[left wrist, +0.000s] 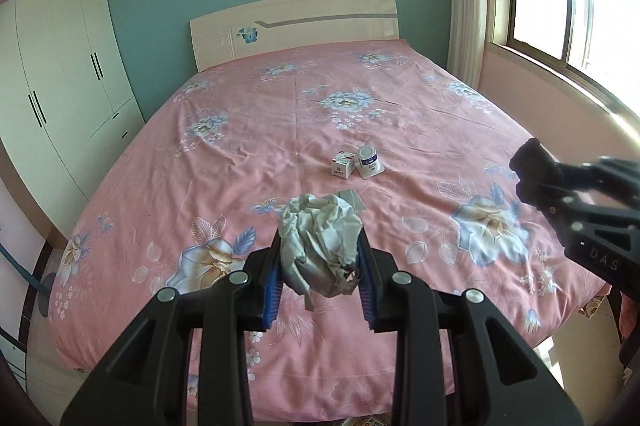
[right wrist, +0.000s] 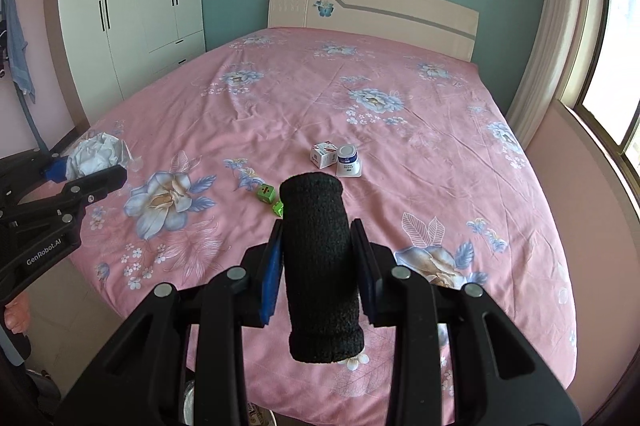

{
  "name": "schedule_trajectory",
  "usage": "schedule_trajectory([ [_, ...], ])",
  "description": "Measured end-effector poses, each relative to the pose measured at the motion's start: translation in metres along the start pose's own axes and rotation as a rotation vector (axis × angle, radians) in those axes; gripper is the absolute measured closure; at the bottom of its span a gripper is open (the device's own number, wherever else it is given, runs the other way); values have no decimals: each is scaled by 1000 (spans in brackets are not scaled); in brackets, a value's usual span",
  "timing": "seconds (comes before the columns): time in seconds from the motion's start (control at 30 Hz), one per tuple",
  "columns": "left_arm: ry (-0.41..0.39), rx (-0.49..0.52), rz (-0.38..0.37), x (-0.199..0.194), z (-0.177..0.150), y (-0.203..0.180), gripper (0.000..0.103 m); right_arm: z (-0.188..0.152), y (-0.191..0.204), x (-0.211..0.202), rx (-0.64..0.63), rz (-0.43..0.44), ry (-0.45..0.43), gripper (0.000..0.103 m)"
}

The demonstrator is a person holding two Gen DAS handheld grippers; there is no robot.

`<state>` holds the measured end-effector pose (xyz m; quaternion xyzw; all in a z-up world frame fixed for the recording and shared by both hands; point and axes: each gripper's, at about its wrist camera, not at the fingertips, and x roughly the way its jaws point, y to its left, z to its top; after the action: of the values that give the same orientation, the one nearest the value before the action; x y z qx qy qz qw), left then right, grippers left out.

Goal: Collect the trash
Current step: 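Carry the foam tube and crumpled paper to the trash bin with both tools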

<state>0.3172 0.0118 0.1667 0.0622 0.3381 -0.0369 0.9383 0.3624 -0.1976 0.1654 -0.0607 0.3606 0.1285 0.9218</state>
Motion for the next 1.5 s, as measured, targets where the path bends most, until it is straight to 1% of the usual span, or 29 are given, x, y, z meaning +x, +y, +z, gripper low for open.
schedule_trajectory([
  [0.17, -56, 6, 8, -55, -6, -2, 69, -14, 8, -60, -13, -10, -52, 69],
  [0.33, -93, 28, 3, -95, -19, -8, 69, -34, 16, -106, -29, -14, -81, 69],
  [0.5, -106, 61, 18, -117, -36, -11, 69, -58, 20, -141, -40, 0, -100, 69],
  [0.67, -98, 78, 15, -125, -56, -10, 69, -84, 22, -155, -44, 22, -86, 69],
  [0.77, -71, 99, 15, -122, -74, -11, 69, -101, 25, -152, -47, 39, -64, 69],
  [0.9, -12, 126, 20, -105, -103, -12, 69, -124, 33, -134, -60, 62, -16, 69],
  [1.03, 73, 135, -6, -78, -131, -11, 69, -148, 42, -109, -68, 89, 47, 69],
  [1.3, 208, 167, -29, -30, -185, -17, 69, -197, 61, -51, -70, 144, 189, 69],
  [1.5, 318, 174, -65, 6, -227, -24, 69, -240, 77, -8, -68, 183, 303, 69],
])
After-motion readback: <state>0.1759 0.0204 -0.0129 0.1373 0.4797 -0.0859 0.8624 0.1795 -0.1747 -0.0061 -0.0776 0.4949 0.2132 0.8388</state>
